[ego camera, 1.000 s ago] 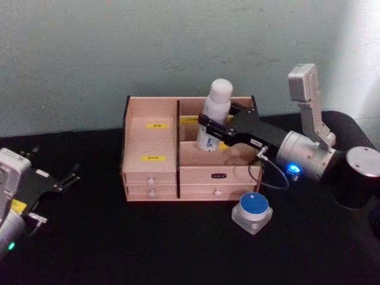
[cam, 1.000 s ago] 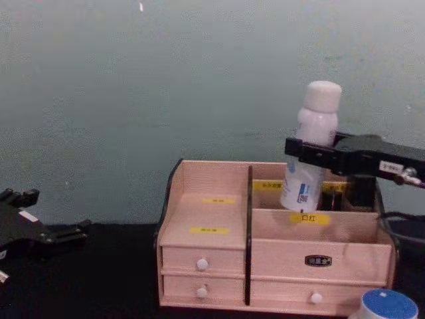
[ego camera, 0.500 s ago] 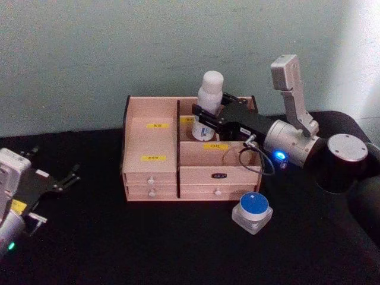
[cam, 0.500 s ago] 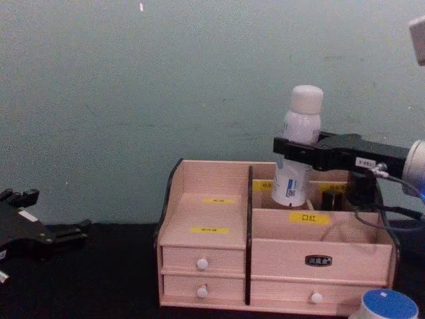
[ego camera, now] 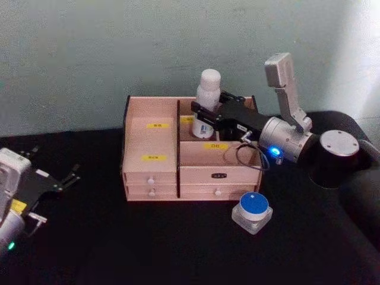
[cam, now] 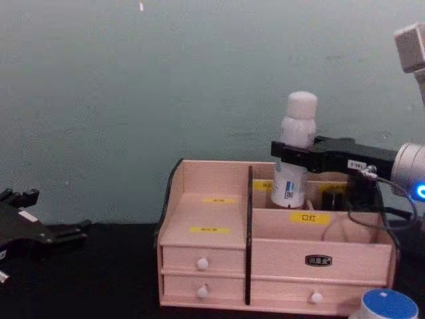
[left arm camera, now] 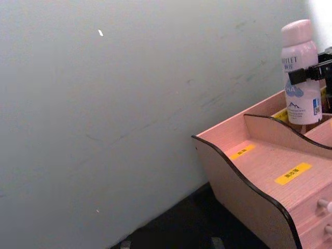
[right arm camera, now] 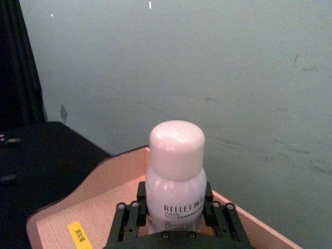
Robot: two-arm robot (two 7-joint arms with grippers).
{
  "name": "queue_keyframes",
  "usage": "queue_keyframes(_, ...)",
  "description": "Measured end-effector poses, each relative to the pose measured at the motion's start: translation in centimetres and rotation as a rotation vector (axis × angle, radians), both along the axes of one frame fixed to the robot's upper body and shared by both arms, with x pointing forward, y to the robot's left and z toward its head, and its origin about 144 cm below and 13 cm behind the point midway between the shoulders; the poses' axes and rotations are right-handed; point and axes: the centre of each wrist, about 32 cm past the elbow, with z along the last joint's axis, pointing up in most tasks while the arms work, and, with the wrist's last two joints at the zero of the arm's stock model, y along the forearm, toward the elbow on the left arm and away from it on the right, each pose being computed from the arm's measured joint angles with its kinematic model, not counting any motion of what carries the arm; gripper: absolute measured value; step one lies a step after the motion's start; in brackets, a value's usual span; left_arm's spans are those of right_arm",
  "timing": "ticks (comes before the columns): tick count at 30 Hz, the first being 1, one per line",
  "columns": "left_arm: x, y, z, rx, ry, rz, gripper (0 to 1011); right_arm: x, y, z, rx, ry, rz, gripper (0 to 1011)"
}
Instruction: Pick up the facial cleanser and watermelon frost from the table and place them into the tiered storage box.
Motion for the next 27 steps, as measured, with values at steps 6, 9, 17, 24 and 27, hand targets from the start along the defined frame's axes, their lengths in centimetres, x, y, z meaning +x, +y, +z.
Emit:
queue_keyframes(6,0.0,0.0,0.0,0.0,0.0,0.0,1001,0.2,0.0,-0.4,-0.01,0.016,0.0,593)
queue_keyframes(9,0.0,0.0,0.0,0.0,0.0,0.0,1001,0.2,-0.1,-0.6,-0.015,0.022,0.0,594)
queue_keyframes(17,0.0,0.0,0.0,0.0,0.0,0.0,1001,0.5,-0.1,-1.2,-0.033,0.048,-0.001,594)
queue_keyframes(24,0.0,0.0,0.0,0.0,0.0,0.0,1001,0.7,-0.1,-1.6,-0.051,0.07,-0.004,594)
queue_keyframes(27,0.0,0.0,0.0,0.0,0.0,0.0,1001,0.8,-0.1,-1.7,-0.057,0.078,-0.003,593)
